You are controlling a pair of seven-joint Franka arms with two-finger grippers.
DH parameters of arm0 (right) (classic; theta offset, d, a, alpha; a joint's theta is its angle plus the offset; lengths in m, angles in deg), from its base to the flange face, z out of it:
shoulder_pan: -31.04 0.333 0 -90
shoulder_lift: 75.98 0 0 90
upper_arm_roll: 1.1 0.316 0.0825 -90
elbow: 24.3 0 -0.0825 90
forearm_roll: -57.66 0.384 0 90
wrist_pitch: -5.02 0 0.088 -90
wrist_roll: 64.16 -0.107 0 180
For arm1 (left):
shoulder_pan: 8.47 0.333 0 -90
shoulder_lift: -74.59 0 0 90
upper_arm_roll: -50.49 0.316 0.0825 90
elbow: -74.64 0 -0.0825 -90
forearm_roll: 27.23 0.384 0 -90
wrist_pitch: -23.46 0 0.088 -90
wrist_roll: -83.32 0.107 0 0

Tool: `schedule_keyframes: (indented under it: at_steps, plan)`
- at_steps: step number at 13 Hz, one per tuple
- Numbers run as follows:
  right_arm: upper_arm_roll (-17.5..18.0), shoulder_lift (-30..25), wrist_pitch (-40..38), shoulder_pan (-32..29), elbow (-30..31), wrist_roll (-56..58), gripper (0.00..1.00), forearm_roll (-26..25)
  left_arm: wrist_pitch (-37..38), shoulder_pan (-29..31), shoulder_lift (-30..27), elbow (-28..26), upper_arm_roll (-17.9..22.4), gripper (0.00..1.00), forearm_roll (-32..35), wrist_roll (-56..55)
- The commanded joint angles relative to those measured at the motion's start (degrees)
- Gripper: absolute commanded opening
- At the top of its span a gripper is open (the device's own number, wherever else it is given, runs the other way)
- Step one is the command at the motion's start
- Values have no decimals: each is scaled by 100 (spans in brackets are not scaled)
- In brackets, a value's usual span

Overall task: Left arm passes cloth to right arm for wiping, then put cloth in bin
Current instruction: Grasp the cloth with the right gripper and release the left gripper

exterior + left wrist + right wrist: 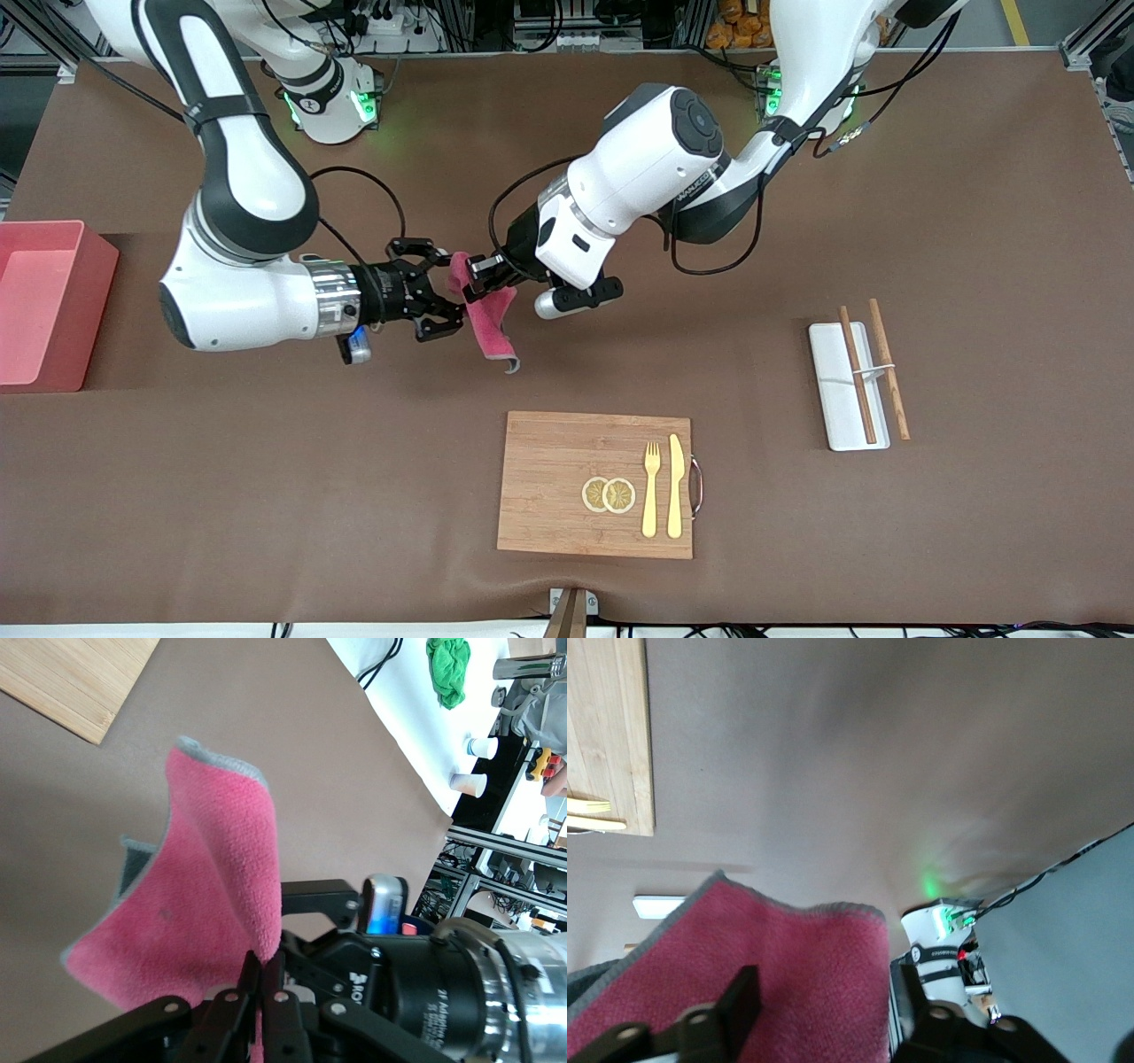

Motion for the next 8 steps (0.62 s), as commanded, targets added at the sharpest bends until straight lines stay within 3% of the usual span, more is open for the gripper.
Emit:
schedule_keyframes:
  at_steps: [1, 4, 5, 6, 7, 8]
  plan:
    - [-46, 93, 42, 12, -72, -53, 0, 270, -63, -73, 85, 154, 26, 0, -120, -48]
    - [-64, 102, 25, -40, -116, 376, 0, 191, -63, -64, 85, 145, 26, 0, -120, -75]
    - [-72, 93, 16, -66, -107, 674, 0, 122, -63, -73, 94, 145, 35, 9, -112, -49]
    - [-81, 93, -2, -101, -107, 929, 0, 51, -63, -64, 94, 137, 52, 38, -112, -66]
    - [-81, 84, 16, -102, -116, 1175, 0, -97, -63, -47, 68, 136, 52, 77, -94, -83]
    - [-81, 67, 33, -76, -90, 1387, 0, -403, -19, -3, -46, 136, 70, 100, -7, -40]
